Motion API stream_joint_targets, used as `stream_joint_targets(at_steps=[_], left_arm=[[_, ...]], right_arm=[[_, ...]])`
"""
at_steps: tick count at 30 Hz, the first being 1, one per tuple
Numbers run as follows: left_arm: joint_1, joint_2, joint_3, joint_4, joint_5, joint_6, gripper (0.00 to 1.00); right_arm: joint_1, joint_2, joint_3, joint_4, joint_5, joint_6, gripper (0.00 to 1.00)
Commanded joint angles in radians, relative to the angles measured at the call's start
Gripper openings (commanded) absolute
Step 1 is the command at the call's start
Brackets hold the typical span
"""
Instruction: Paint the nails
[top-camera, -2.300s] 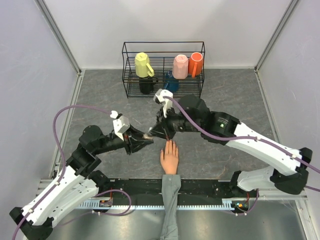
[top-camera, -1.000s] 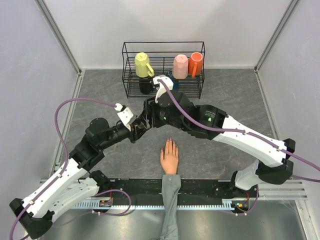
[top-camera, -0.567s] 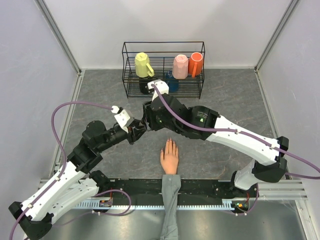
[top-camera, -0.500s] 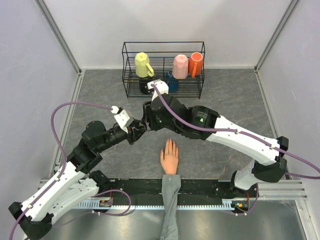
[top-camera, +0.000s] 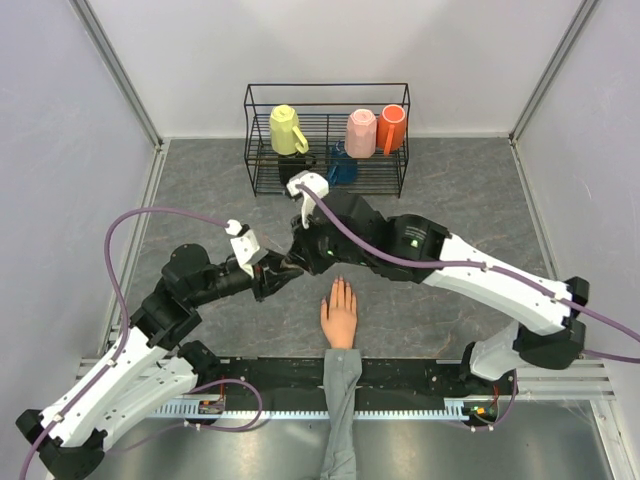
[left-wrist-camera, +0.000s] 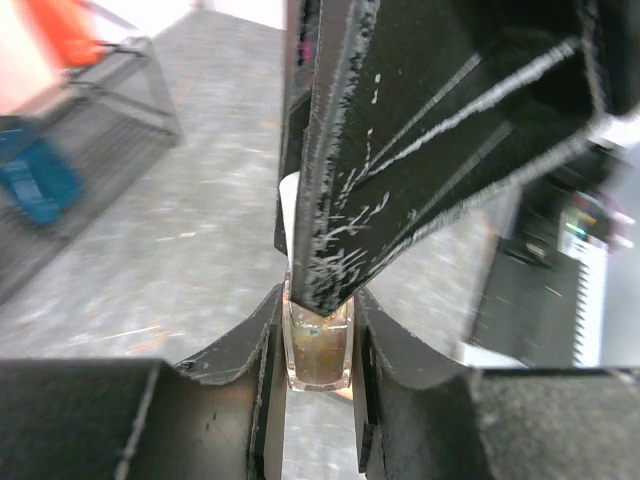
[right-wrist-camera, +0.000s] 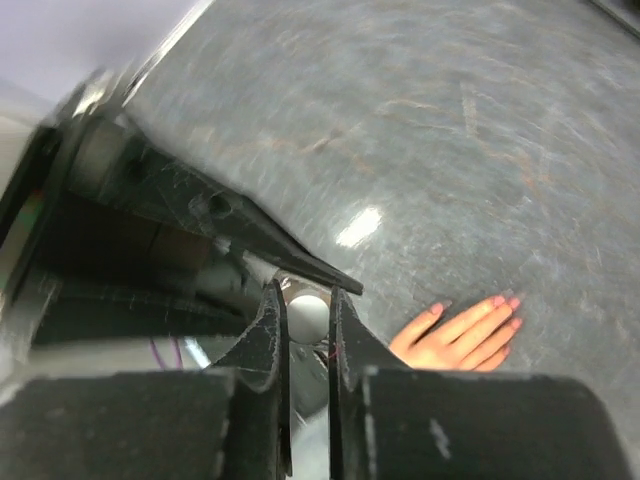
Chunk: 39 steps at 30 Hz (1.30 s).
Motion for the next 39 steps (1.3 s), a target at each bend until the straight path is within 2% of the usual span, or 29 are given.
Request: stream_joint_targets(at_steps=[1,3,4,7,9,12,13,14,16,17,18,20,21,24,26,30,33,36,39], left_arm=[[-0.011,-0.039,0.059,0.111,0.441,-0.071,0.02],[-0.011,-0.039,0.045,0.174,0.555,-0.131,0.02],[-0.010,-0.027,0.045,0.268,0.659,-0.200,0.02],[-0.010,0.056,0.068,0.335,0.792,-0.305,0.02],[-0.010,0.094,0.105,0.282,0.780,-0.291,0.02],[-0.010,0.084,0.119,0.207,0.668,-0.215,0.02],[-0.010,0.076,0.120,0.191,0.580,-0.180,0.02],[-0.010,0.071,0.125,0.145,0.535,-0.161,0.02],[-0.010,0.058,0.131,0.107,0.381,-0.106,0.02],[-0.010,0.054,0.134,0.091,0.322,-0.093,0.02],[-0.010,0.053,0.137,0.055,0.230,-0.078,0.02],[-0.010,0.047,0.135,0.035,0.144,-0.037,0.02],[-0.010,0.044,0.132,0.022,0.076,-0.026,0.02],[-0.010,0.031,0.117,0.018,-0.002,0.022,0.02],[-0.010,0.033,0.117,0.010,-0.019,0.042,0.02],[-0.010,0.038,0.114,0.013,-0.074,0.048,0.02],[-0.010,0.051,0.123,0.015,-0.081,0.043,0.02],[-0.010,0.050,0.126,0.015,-0.081,0.042,0.02],[-0.010,0.044,0.123,0.018,-0.084,0.040,0.02]], right_arm=[[-0.056,-0.182,-0.231,0.160,-0.403,-0.322,0.00],[-0.093,-0.241,-0.309,0.243,-0.685,-0.402,0.00],[-0.119,-0.261,-0.333,0.252,-0.757,-0.457,0.00],[-0.125,-0.231,-0.271,0.190,-0.828,-0.534,0.00],[-0.134,-0.215,-0.241,0.133,-0.827,-0.565,0.00],[-0.163,-0.217,-0.243,0.128,-0.793,-0.567,0.00],[-0.165,-0.223,-0.241,0.131,-0.776,-0.560,0.00],[-0.168,-0.226,-0.240,0.131,-0.718,-0.527,0.19],[-0.167,-0.244,-0.234,0.158,-0.637,-0.473,0.46],[-0.167,-0.251,-0.229,0.169,-0.512,-0.371,0.65],[-0.167,-0.254,-0.221,0.181,-0.433,-0.325,0.70],[-0.167,-0.254,-0.182,0.176,-0.251,-0.219,0.77],[-0.167,-0.252,-0.168,0.166,-0.206,-0.114,0.77],[-0.165,-0.240,-0.134,0.165,-0.143,0.058,0.77],[-0.154,-0.226,-0.108,0.165,-0.134,0.105,0.78],[-0.084,-0.168,-0.037,0.120,-0.057,0.127,0.77],[-0.053,-0.078,0.039,0.059,-0.020,0.122,0.73],[-0.042,-0.038,0.082,0.022,0.006,0.124,0.61],[-0.038,-0.025,0.101,0.004,0.011,0.118,0.57]])
